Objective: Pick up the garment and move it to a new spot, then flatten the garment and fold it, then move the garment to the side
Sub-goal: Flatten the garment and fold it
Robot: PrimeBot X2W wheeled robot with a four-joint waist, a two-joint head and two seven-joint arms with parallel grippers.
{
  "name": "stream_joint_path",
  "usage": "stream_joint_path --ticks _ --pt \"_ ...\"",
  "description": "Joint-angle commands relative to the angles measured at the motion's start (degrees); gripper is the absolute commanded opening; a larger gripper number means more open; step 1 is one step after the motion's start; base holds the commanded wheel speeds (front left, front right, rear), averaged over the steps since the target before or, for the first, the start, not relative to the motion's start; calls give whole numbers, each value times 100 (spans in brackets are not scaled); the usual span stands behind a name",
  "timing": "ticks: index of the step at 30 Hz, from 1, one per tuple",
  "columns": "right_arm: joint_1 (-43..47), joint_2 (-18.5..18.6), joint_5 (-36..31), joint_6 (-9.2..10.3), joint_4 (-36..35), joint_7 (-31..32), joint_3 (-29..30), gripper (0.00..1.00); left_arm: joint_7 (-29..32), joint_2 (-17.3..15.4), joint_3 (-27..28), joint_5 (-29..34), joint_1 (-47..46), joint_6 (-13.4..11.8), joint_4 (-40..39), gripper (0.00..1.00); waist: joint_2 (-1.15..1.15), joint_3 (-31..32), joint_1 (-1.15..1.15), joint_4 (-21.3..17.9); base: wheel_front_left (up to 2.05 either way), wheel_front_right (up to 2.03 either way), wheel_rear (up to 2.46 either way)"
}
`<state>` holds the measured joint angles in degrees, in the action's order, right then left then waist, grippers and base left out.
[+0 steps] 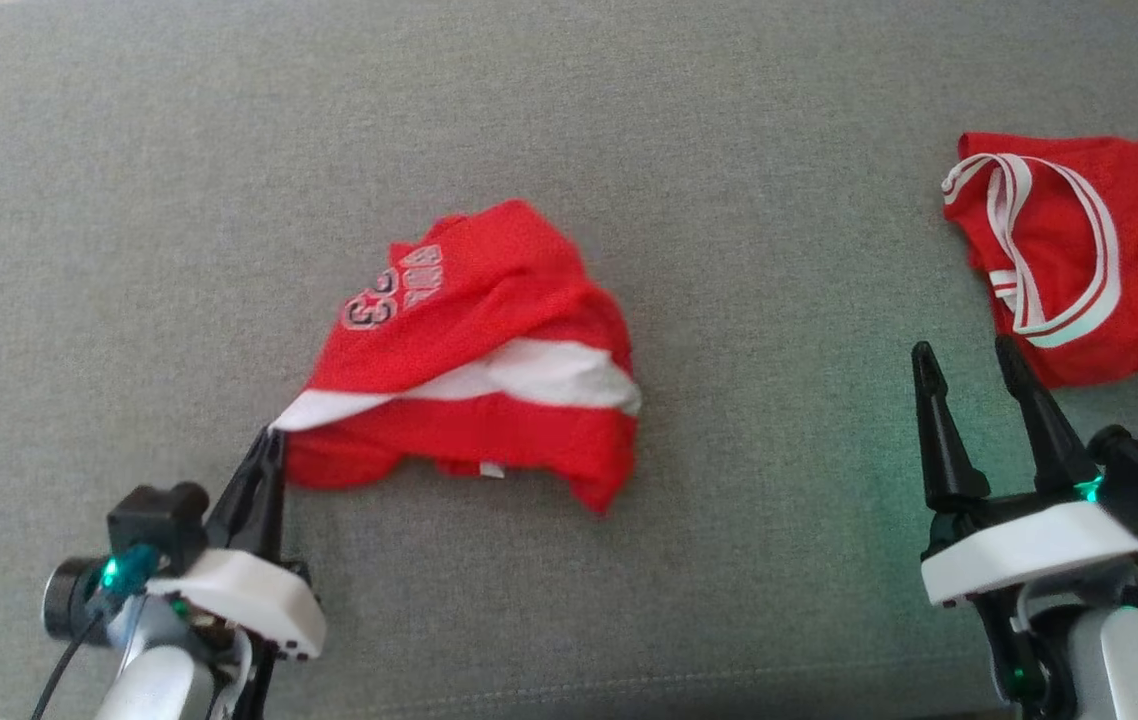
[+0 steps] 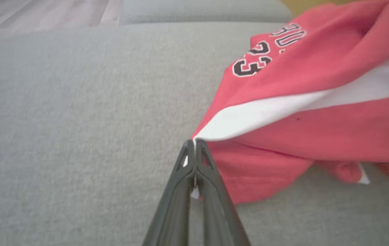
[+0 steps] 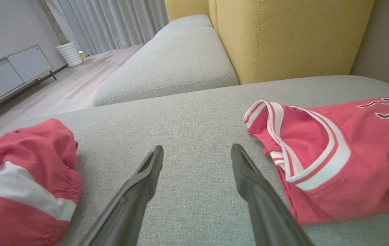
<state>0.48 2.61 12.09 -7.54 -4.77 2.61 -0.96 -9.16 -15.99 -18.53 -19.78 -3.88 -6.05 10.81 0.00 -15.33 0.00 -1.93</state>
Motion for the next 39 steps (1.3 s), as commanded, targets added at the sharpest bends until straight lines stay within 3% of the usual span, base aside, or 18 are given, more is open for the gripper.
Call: stream_joint_path --ticks 1,6,7,8,13,18,27,39 --pt "-206 27 33 5 -178 11 -127 100 -83 -80 254 -32 -207 11 -56 0 0 -3 0 -4 0 0 0" --pt "-219 27 35 5 -161 43 -105 100 -297 35 302 -172 -375 116 743 0 0 23 0 5 0 0 0" --pt "-220 27 36 5 -162 48 -102 100 -339 73 309 -207 -409 150 837 7 0 34 0 5 0 0 0" --pt "-221 27 37 5 -168 47 -93 100 -384 116 316 -242 -442 188 894 100 0 45 0 9 0 0 0" --pt "-192 27 10 5 -204 7 -55 100 -537 295 382 -317 -517 306 819 100 0 163 0 47 0 0 0" --pt "-158 27 -68 5 -254 -1 -47 100 -579 434 610 -297 -459 343 172 100 0 337 0 108 0 0 0" --pt "-26 27 -330 5 -361 111 -50 100 -583 538 839 301 -175 199 -1060 100 0 736 0 206 0 0 0" --pt "239 27 -439 5 -488 268 -133 100 -503 527 618 552 304 48 -1286 100 0 1013 0 208 0 0 0"
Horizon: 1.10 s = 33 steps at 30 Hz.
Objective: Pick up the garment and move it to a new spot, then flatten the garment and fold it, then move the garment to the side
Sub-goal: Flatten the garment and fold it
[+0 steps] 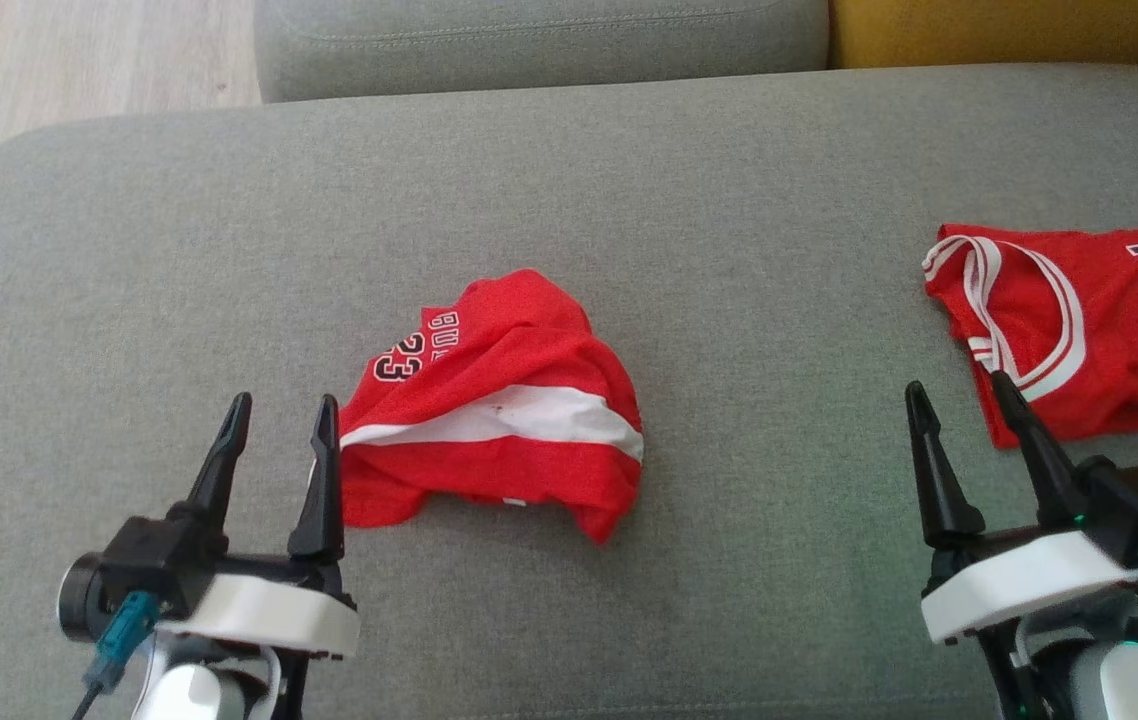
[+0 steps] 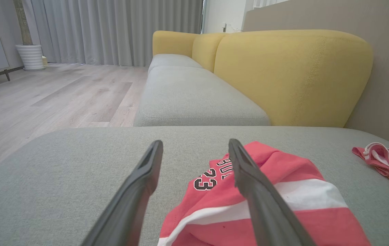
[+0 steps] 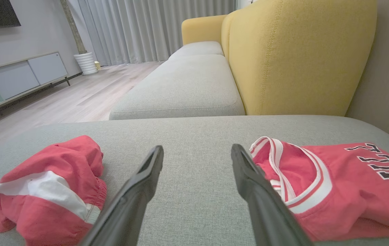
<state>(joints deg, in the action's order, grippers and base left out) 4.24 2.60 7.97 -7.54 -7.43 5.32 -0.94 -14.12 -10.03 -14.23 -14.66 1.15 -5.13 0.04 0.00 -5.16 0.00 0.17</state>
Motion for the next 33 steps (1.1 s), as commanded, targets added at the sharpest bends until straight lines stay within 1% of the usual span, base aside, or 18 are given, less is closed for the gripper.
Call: stream_joint_path --ticks 1,12,18,22,28,33 --pt "-120 28 -34 5 -243 17 -141 100 1 -75 180 30 -174 -51 -215 100 0 -2 0 4 0 0 0" --pt "-121 37 -49 5 -300 71 -126 100 23 -70 128 -47 -208 -47 -191 100 0 -59 0 45 0 0 0" --pt "-274 101 6 5 -113 133 -217 100 14 -52 58 -55 -415 9 -166 100 0 -261 0 209 0 0 0" --pt "-514 133 156 5 340 183 -539 100 -8 8 -33 -40 -576 61 -126 100 0 -463 0 414 0 0 0" --pt "-970 110 478 5 1256 164 -1383 100 -44 127 -138 -38 -745 125 26 100 0 -706 0 705 0 0 0" --pt "-1308 76 878 5 1927 180 -1941 100 -67 187 -149 -31 -844 149 130 100 0 -835 0 857 0 0 0"
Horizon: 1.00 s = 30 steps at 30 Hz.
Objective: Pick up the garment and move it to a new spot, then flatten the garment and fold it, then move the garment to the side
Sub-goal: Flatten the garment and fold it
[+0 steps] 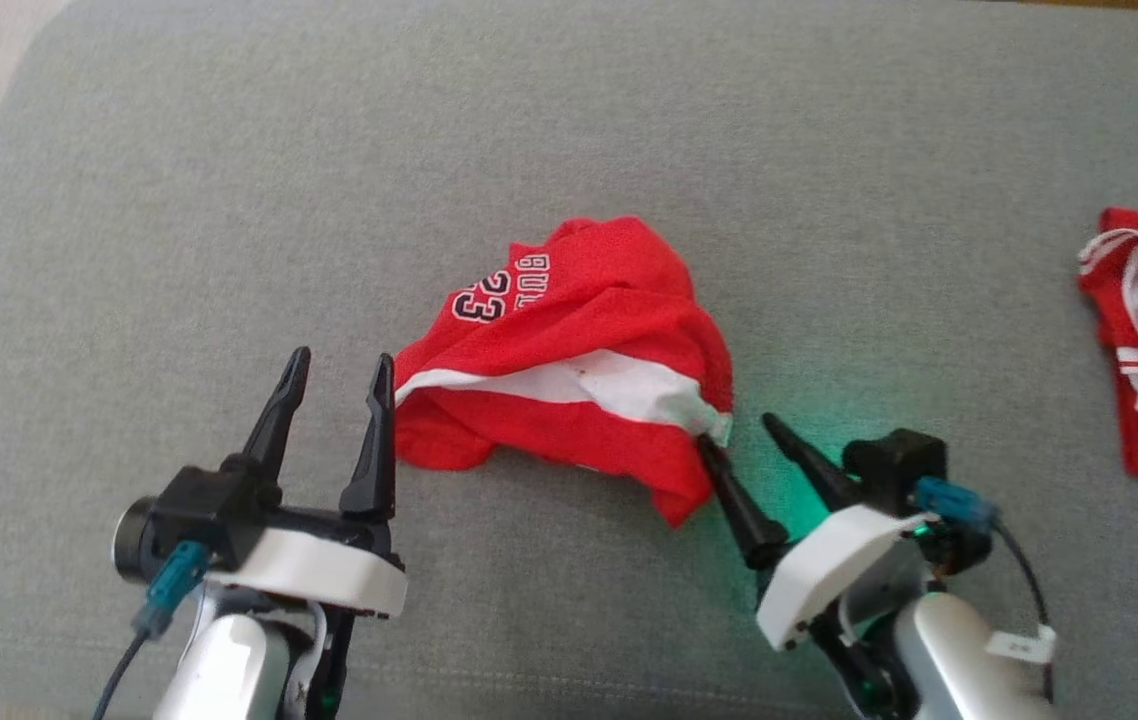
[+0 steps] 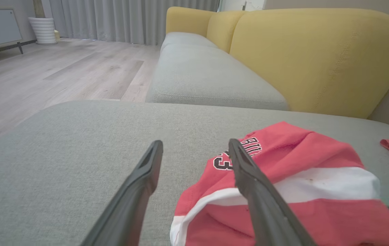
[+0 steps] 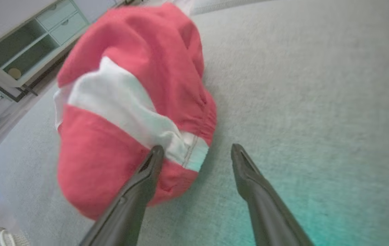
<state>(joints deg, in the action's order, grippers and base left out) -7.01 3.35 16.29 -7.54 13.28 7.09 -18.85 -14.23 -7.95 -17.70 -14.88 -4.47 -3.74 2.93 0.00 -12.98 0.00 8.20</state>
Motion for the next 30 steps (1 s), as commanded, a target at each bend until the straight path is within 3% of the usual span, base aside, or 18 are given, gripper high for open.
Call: stream_joint_path --ticks 1,7,8,9,10,11,20,25,30 --pt "-241 -2 105 5 -11 38 -241 100 -59 -13 199 -2 -295 10 -145 100 0 -68 0 68 0 0 0" --pt "-549 -20 509 5 592 134 -651 100 -70 16 226 17 -368 31 -93 100 0 -132 0 98 0 0 0" --pt "-597 -21 572 5 672 148 -710 73 -71 21 232 18 -374 36 -85 100 0 -133 0 93 0 0 0" --pt "-597 -21 572 5 672 148 -710 73 -71 21 232 18 -374 36 -85 100 0 -133 0 93 0 0 0" --pt "-634 -23 665 5 739 139 -745 41 -72 24 238 21 -378 38 -77 100 0 -132 0 85 0 0 0" --pt "-669 -25 767 5 800 145 -793 1 -73 29 242 25 -380 40 -72 100 0 -132 0 76 0 0 0" --pt "-855 67 1031 5 969 -120 -792 0 -75 61 316 70 -400 71 -114 100 0 -149 0 -30 0 0 0" --pt "-826 266 734 5 646 -403 -279 0 -76 89 350 106 -370 82 -162 100 0 -136 0 -158 0 0 0" --pt "-622 399 323 5 122 -279 402 0 -76 99 380 133 -341 108 -189 100 0 -135 0 -326 0 0 0"
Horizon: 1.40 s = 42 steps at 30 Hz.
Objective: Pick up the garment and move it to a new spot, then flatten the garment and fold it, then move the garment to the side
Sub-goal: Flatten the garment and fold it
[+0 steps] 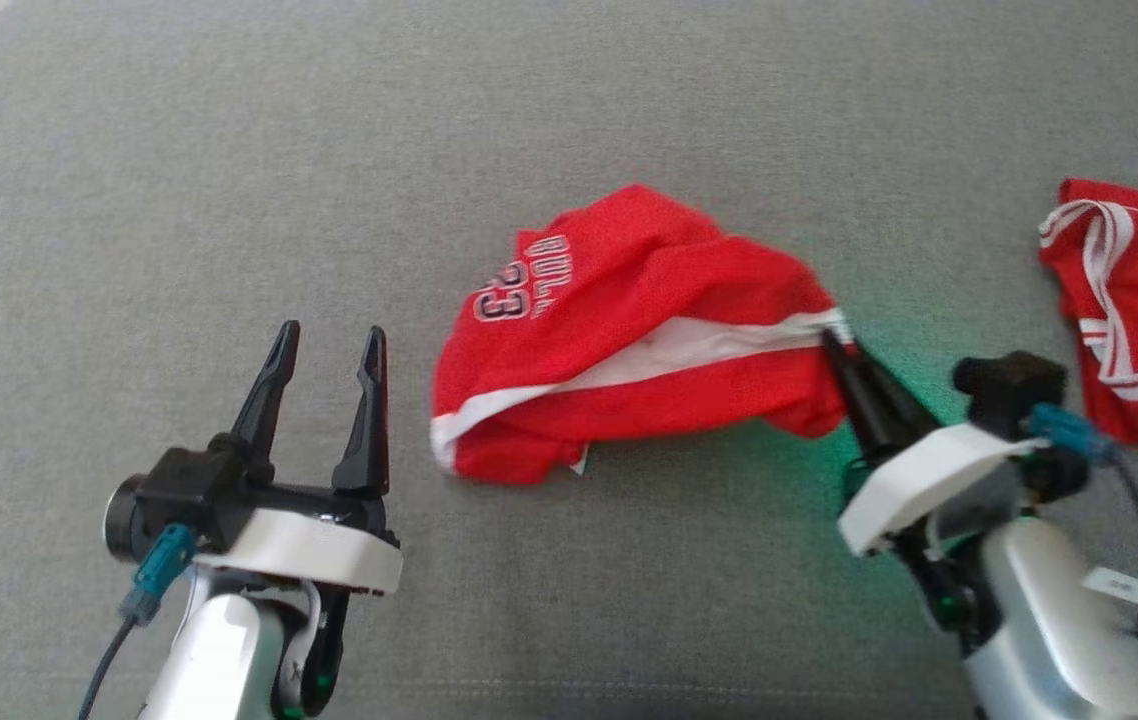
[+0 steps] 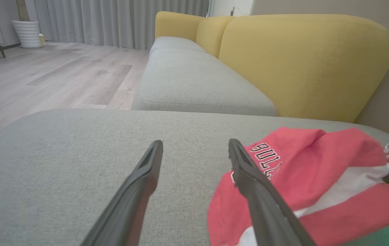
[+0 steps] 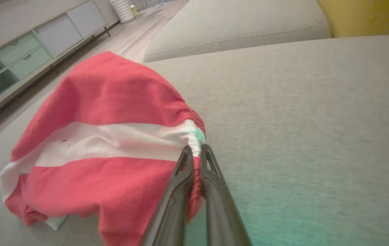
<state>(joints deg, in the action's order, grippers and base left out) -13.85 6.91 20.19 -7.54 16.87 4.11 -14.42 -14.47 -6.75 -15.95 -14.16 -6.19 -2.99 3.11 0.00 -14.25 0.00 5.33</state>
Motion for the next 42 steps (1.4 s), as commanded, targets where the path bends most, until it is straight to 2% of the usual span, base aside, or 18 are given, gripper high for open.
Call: stream_joint_path --ticks 1,5,9,10,11,12,15,19,24,32,42 --pt "122 61 -171 5 -349 91 110 0 -52 -23 211 64 -171 43 -210 100 0 -14 0 -72 0 0 0" --pt "341 162 -706 5 -761 342 706 0 -52 -19 217 90 -199 76 -220 100 0 -58 0 -166 0 0 0" --pt "514 196 -1161 5 -850 489 1112 0 -52 -9 214 96 -246 131 -186 100 0 -92 0 -211 0 0 0" --pt "540 173 -1213 5 -796 503 1171 17 -52 -3 210 98 -255 143 -175 100 0 -96 0 -219 0 0 0" --pt "558 152 -1266 5 -725 505 1225 40 -52 5 206 98 -263 152 -163 100 0 -98 0 -224 0 0 0" --pt "570 107 -1277 5 -650 488 1278 98 -52 12 204 99 -272 160 -151 100 0 -96 0 -226 0 0 0" --pt "586 26 -1315 5 -462 408 1344 100 -52 26 207 102 -276 182 -115 100 0 -64 0 -233 0 0 0" --pt "640 -61 -1336 5 -577 217 1364 100 -52 17 246 107 -214 178 -96 100 0 20 0 -277 0 0 0" --pt "787 -87 -1315 5 -1023 84 1315 100 -52 -16 292 106 -118 169 -76 100 0 147 0 -321 0 0 0" --pt "1210 -134 -1370 5 -2375 -51 1078 100 -52 -88 384 198 168 37 -163 100 0 506 0 -404 0 0 0" --pt "1635 -262 -1335 5 -2863 104 998 100 63 -138 265 239 505 -42 -194 100 0 786 0 -410 0 0 0"
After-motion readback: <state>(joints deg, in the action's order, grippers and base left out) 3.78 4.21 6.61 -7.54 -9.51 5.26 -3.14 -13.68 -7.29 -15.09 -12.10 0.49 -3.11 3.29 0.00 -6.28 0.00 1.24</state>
